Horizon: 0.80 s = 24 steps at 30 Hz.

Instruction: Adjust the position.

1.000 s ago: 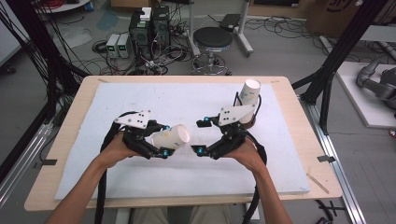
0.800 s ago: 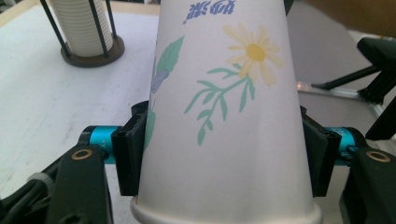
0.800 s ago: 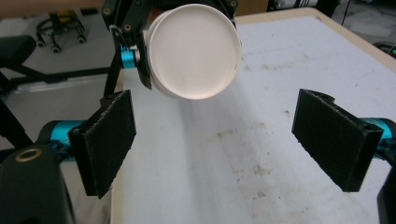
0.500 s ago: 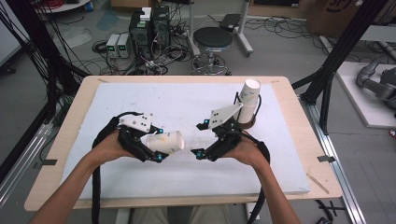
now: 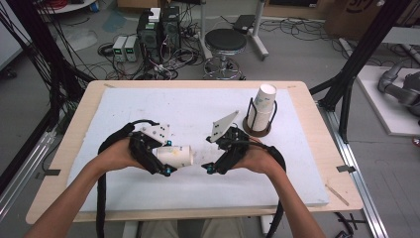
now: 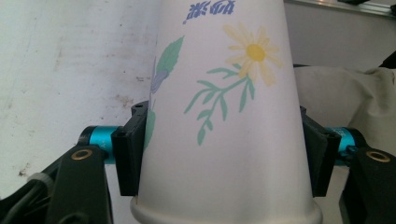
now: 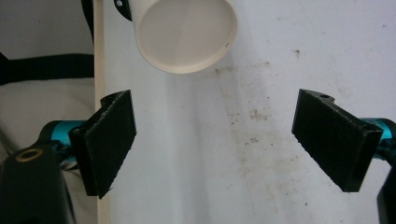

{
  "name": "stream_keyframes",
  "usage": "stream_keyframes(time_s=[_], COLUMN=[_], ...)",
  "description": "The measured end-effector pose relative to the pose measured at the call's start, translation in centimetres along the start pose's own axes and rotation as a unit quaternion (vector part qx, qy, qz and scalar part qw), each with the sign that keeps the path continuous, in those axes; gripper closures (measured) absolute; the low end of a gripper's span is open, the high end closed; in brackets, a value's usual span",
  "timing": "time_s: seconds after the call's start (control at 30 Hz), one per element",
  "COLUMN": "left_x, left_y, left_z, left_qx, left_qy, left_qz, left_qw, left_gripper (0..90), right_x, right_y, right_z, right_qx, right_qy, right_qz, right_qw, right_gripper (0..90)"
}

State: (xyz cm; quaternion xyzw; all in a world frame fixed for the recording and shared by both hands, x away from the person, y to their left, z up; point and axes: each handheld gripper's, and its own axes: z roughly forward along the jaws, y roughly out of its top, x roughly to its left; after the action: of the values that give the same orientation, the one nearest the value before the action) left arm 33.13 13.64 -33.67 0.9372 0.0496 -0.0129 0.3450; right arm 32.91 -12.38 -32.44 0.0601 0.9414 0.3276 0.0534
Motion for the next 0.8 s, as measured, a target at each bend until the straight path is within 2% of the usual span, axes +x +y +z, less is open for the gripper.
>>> stream_keyframes(time_s=[0.03,0.17,0.4,0.8], left_x=[-0.1,-0.1,-0.1,-0.3], left_y=[0.1,0.4,0.8,1.9], left_z=[0.1,0.2,0.6,1.7], left_qx=[-0.004,0.011,0.036,0.037], left_qy=[0.001,0.006,0.005,0.003], left_qz=[-0.004,-0.005,0.004,0.011], left_qw=[1.0,0.9999,0.9993,0.9992], left_gripper=[32.4,32.6,32.7,32.9], right_x=[0.0,0.0,0.0,-0.1], right_y=[0.0,0.2,0.5,0.7], right_z=[0.1,0.4,0.6,1.4], right_qx=[0.004,0.017,0.033,0.043], right_qy=[0.005,0.006,0.007,0.015], right_qz=[0.0,-0.004,-0.01,-0.02], right_qw=[1.0,0.9998,0.9994,0.9988], right_gripper=[13.9,13.9,13.9,14.0])
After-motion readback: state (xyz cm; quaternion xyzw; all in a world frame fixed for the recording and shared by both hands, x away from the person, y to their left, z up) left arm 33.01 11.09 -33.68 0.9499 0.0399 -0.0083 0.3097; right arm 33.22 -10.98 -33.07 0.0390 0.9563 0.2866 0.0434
